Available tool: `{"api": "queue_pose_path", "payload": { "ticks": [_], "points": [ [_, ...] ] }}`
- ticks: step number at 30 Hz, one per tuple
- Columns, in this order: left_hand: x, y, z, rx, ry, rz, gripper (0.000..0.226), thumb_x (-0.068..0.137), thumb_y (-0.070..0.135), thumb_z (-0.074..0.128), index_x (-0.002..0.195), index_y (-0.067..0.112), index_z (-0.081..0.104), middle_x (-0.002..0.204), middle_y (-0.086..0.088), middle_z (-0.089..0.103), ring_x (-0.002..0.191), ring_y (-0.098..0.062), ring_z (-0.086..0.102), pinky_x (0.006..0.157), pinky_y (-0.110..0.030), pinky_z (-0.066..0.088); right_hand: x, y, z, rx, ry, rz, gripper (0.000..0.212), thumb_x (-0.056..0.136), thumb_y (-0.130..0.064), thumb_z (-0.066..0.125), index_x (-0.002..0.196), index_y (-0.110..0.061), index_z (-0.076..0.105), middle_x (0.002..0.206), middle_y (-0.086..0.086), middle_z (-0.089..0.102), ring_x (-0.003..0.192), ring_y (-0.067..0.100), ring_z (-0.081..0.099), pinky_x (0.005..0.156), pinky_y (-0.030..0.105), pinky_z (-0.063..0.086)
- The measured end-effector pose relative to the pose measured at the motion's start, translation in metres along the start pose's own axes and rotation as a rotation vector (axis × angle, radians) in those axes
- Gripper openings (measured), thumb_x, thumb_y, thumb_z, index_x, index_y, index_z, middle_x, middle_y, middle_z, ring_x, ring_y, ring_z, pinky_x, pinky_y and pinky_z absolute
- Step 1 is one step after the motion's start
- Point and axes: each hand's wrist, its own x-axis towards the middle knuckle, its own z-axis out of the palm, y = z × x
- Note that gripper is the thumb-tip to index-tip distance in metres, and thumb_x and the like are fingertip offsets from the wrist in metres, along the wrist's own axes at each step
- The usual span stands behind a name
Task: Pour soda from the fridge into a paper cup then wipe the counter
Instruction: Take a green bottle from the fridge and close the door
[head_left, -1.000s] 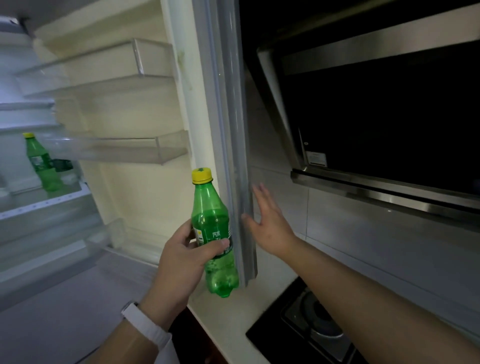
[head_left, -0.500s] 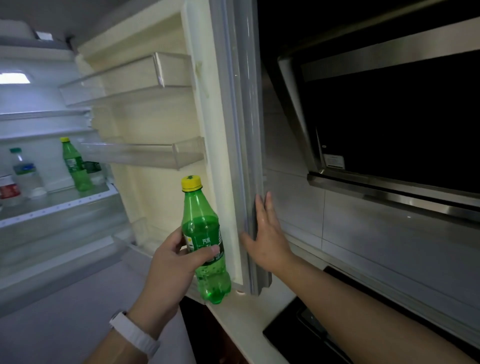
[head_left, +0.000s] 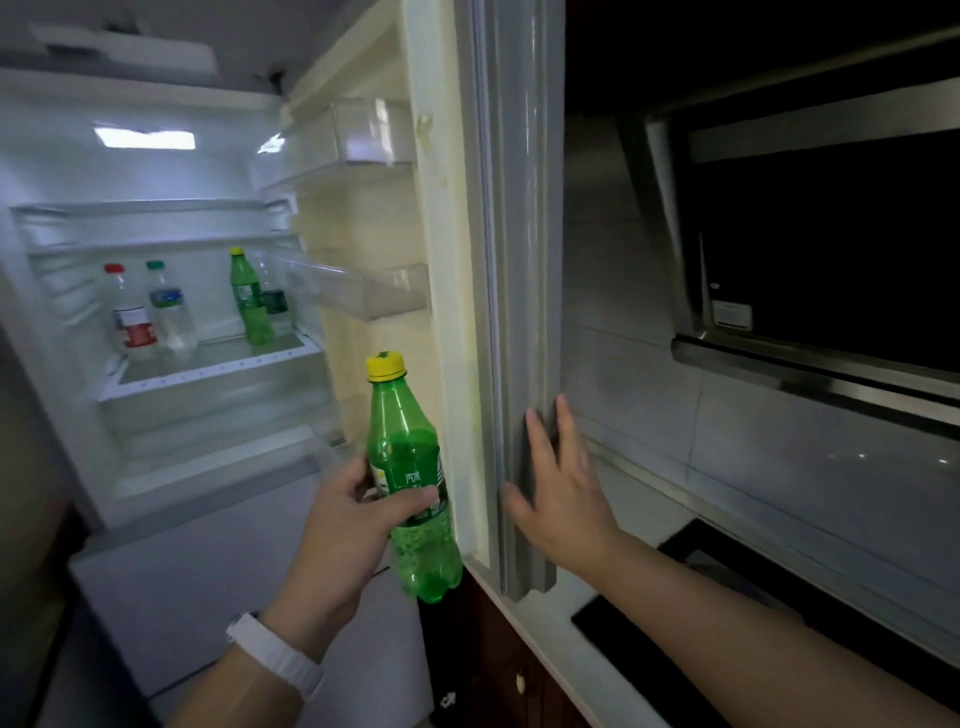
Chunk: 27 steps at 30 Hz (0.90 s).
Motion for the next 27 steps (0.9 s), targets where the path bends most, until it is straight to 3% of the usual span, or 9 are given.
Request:
{"api": "queue_pose_path", "payload": {
  "ticks": [6,10,14,20,27],
  "points": [
    [-0.030,0.005,-0.049,0.003,0.064,-0.010,0.039,0.062,0.002,0.084,0.093,0.024,0.076,0.092,-0.002,0.076,0.087,-0.025,0.071,0.082,-0.047,0.058,-0.010,-0.036,0.004,-0.205,0.092,-0.182,0.080,0.084,-0.036,0.068,0.150,-0.018,0.026,0.157,0.014,0.005,0.142,0.040,0.026,0.110,0.043,0.022],
    [-0.053,0.008,-0.083,0.009,0.130,-0.027,0.037,0.067,-0.002,0.081,0.097,0.017,0.073,0.091,-0.002,0.076,0.087,-0.025,0.070,0.088,-0.051,0.056,-0.012,-0.065,0.014,-0.246,0.109,-0.298,0.087,0.078,-0.034,0.074,0.151,-0.020,0.027,0.159,0.020,0.004,0.143,0.041,0.024,0.108,0.047,0.028],
    [-0.078,0.014,-0.116,0.037,0.177,-0.050,0.041,0.063,0.005,0.084,0.101,0.013,0.072,0.095,-0.005,0.075,0.093,-0.031,0.070,0.089,-0.053,0.056,-0.013,-0.100,0.033,-0.238,0.138,-0.406,0.085,0.076,-0.035,0.075,0.148,-0.018,0.033,0.157,0.023,0.008,0.141,0.042,0.024,0.109,0.049,0.024],
    [-0.105,0.022,-0.168,0.061,0.283,-0.043,0.034,0.070,-0.005,0.079,0.097,0.014,0.074,0.094,-0.007,0.076,0.087,-0.026,0.071,0.079,-0.043,0.058,-0.007,-0.152,0.067,-0.188,0.154,-0.556,0.072,0.076,-0.039,0.075,0.139,-0.018,0.046,0.157,0.025,0.008,0.142,0.042,0.022,0.112,0.052,0.025],
    [-0.114,0.023,-0.215,0.106,0.404,-0.018,0.039,0.060,-0.004,0.084,0.093,0.014,0.074,0.090,-0.009,0.077,0.082,-0.023,0.072,0.070,-0.031,0.057,0.014,-0.203,0.114,-0.112,0.177,-0.671,0.074,0.083,-0.046,0.064,0.148,-0.024,0.036,0.158,0.022,0.005,0.145,0.038,0.011,0.113,0.052,0.016]
  ]
}}
